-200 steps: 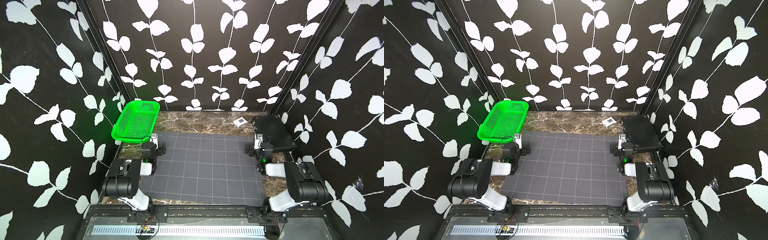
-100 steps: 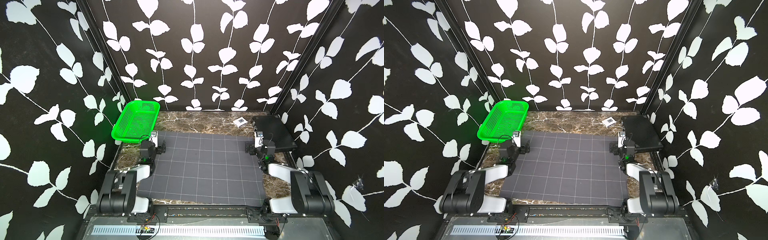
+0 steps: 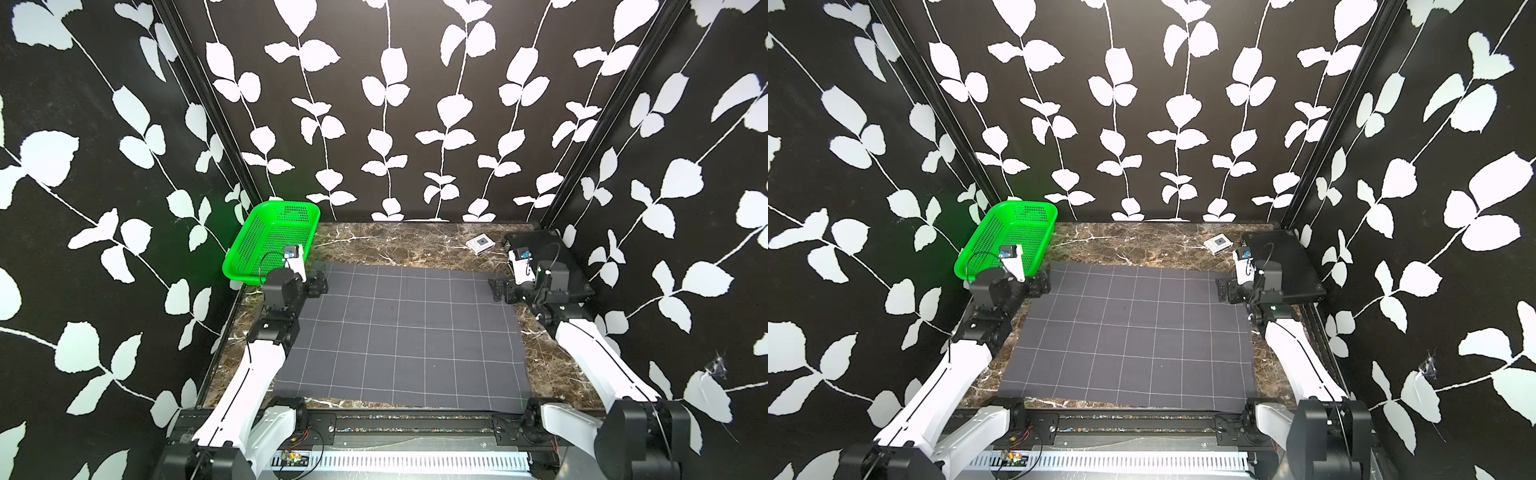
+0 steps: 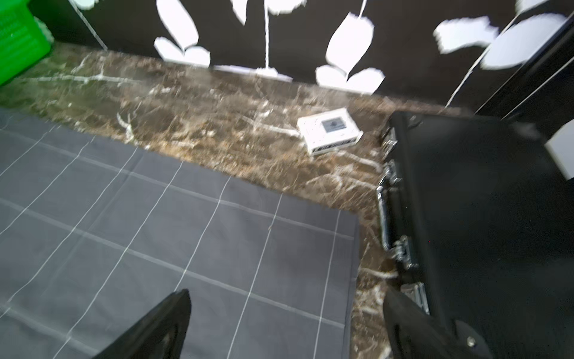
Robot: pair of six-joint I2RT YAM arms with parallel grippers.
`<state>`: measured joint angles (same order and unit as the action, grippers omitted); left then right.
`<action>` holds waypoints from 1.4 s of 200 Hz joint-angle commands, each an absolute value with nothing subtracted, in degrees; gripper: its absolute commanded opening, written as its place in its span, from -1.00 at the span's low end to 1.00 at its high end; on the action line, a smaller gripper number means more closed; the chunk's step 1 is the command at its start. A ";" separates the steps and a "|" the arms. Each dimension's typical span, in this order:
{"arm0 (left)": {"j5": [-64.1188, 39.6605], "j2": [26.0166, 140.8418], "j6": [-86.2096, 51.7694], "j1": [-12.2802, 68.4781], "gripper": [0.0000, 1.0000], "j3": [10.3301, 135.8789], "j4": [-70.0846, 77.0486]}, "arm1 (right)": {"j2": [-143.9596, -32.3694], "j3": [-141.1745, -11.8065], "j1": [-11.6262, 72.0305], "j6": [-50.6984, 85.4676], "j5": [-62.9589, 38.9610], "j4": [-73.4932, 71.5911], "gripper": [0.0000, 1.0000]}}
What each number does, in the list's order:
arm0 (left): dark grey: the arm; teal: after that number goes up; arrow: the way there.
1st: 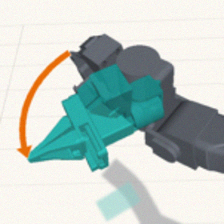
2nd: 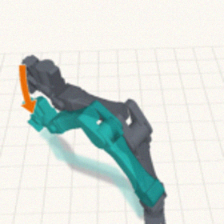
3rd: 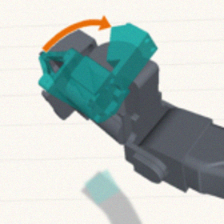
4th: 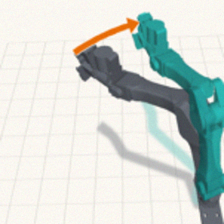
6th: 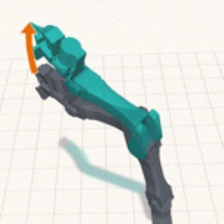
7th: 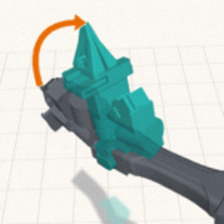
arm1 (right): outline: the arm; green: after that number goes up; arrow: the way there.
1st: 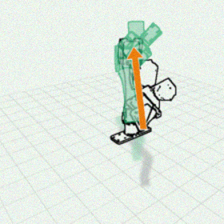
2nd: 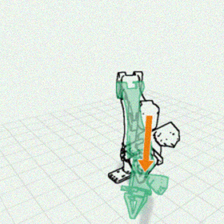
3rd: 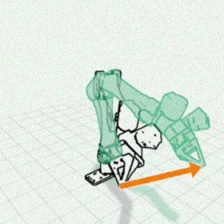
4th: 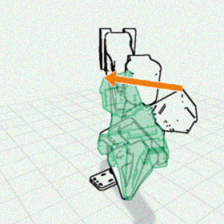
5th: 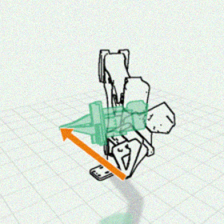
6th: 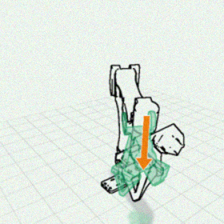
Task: Roll up the pillowcase
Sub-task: Fold the pillowcase.
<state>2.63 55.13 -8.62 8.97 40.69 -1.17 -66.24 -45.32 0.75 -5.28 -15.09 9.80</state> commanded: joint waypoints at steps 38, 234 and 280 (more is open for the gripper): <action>13.39 68.52 -31.20 21.52 0.64 52.29 -18.51 | -75.49 -60.02 1.05 -10.81 -15.21 31.73 0.97; 20.84 126.54 -42.37 13.18 0.41 106.05 -45.12 | -99.57 -81.21 0.79 -13.44 -8.34 44.03 0.99; 19.69 132.63 -42.11 12.66 0.35 112.73 -48.02 | -101.81 -82.70 0.79 -13.09 -8.88 43.43 0.99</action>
<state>20.51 131.37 -41.82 12.73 109.36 -43.90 -100.62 -79.83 0.75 -12.69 -8.73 43.09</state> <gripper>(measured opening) 0.680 0.997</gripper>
